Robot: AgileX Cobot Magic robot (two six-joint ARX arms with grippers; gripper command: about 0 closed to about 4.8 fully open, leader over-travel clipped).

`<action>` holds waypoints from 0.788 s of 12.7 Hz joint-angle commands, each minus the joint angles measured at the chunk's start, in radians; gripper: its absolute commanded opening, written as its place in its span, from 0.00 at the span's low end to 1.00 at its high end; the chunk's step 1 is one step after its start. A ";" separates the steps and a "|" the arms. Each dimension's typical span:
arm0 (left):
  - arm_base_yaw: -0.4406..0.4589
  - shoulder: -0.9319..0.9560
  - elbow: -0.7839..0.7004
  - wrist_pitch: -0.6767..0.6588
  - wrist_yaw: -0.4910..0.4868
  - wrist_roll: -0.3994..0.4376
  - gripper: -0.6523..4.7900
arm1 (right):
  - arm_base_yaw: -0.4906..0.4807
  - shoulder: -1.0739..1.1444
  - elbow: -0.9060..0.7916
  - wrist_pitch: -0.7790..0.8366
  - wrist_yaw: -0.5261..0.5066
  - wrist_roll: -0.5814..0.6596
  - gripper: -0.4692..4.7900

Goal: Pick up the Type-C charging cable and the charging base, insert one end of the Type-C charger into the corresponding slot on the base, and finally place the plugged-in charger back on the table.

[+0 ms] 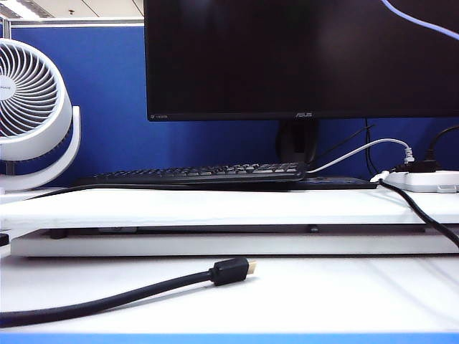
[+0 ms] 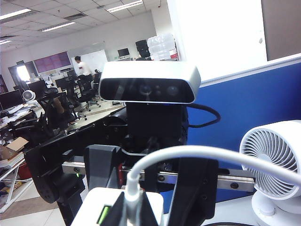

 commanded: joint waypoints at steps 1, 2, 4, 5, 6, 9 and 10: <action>0.000 -0.010 0.004 0.023 -0.051 0.015 0.11 | 0.003 -0.005 0.004 0.003 0.005 -0.006 0.09; 0.000 -0.010 0.004 0.023 -0.060 0.015 0.11 | 0.003 -0.005 0.004 0.003 0.006 -0.006 0.09; 0.000 -0.010 0.004 0.023 -0.034 0.026 0.11 | 0.003 -0.004 0.005 0.004 0.025 -0.006 0.09; 0.000 -0.010 0.004 0.023 -0.034 0.026 0.11 | 0.003 -0.004 0.004 0.003 0.028 -0.006 0.09; 0.000 -0.010 0.004 0.023 -0.031 0.026 0.11 | 0.003 -0.004 0.004 0.003 0.030 -0.006 0.09; 0.000 -0.009 0.005 0.021 -0.031 0.026 0.11 | 0.004 -0.003 0.004 0.003 0.034 -0.006 0.09; 0.000 -0.009 0.005 0.016 -0.031 0.024 0.11 | 0.004 -0.002 0.004 0.003 0.035 -0.006 0.09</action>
